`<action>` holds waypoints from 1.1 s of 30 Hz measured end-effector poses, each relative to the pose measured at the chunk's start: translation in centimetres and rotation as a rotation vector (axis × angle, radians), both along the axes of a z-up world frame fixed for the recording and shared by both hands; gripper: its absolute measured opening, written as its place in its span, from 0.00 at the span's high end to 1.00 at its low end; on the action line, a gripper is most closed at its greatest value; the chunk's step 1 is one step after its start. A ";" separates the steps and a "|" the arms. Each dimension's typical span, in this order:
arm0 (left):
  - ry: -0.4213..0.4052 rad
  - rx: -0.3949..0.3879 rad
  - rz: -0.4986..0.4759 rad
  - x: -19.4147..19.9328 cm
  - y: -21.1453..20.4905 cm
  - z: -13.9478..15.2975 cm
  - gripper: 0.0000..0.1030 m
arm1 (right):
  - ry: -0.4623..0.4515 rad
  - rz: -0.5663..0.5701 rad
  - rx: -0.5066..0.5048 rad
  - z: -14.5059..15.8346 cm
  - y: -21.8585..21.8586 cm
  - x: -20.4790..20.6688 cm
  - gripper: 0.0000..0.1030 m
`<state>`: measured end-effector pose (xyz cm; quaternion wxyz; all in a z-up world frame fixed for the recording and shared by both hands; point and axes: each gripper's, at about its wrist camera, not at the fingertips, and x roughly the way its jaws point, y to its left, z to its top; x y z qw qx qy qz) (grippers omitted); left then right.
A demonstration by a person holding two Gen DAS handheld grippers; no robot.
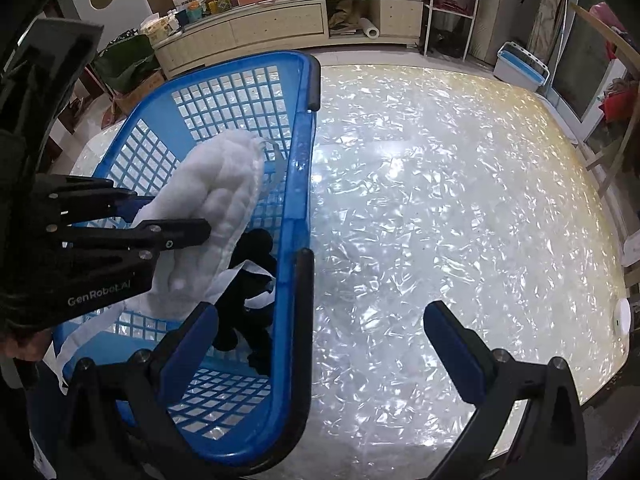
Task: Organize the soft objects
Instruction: 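Carry the white quilted pad into the basket and release it with the left gripper, then grasp the light blue cloth with the right gripper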
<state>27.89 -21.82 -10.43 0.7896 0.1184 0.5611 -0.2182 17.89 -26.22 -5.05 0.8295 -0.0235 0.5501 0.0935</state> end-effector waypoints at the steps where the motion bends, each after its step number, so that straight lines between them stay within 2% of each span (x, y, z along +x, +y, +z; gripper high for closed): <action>1: -0.004 0.004 0.000 0.0 -0.1 0.0 0.70 | 0.000 -0.001 0.000 0.0 0.0 0.0 0.00; 4: -0.013 0.009 0.000 0.0 -0.2 0.1 0.65 | 0.001 -0.007 0.001 0.0 -0.3 0.1 0.00; 7: -0.041 0.011 -0.010 -0.4 -0.6 0.6 0.52 | 0.002 -0.012 0.002 0.0 -0.6 0.0 0.00; 9: -0.063 -0.001 -0.016 -0.8 -0.7 1.1 0.38 | 0.001 -0.015 0.002 0.1 -0.7 -0.2 0.00; 11: -0.083 -0.003 -0.004 -1.0 -0.7 1.7 0.28 | -0.001 -0.019 0.003 0.3 -0.8 -0.3 0.00; 17: -0.143 0.025 0.039 -3.0 0.4 3.7 0.27 | -0.026 -0.025 0.008 1.9 -0.9 -1.1 0.00; 20: -0.171 0.009 0.060 -4.4 1.7 5.2 0.27 | -0.043 -0.023 0.018 2.6 -0.6 -1.6 0.00; 23: -0.194 0.003 0.089 -5.8 3.3 6.3 0.19 | -0.060 -0.016 0.033 3.4 0.1 -2.3 0.00; 26: -0.211 -0.008 0.121 -7.5 5.2 7.4 0.18 | -0.072 0.001 0.028 3.9 1.3 -2.9 0.00; 29: -0.228 -0.012 0.156 -8.9 7.1 8.3 0.10 | -0.084 0.019 0.023 4.4 2.4 -3.4 0.00; 33: -0.245 -0.008 0.205 -10.3 10.0 9.2 0.09 | -0.108 0.043 0.025 5.4 4.1 -4.0 0.00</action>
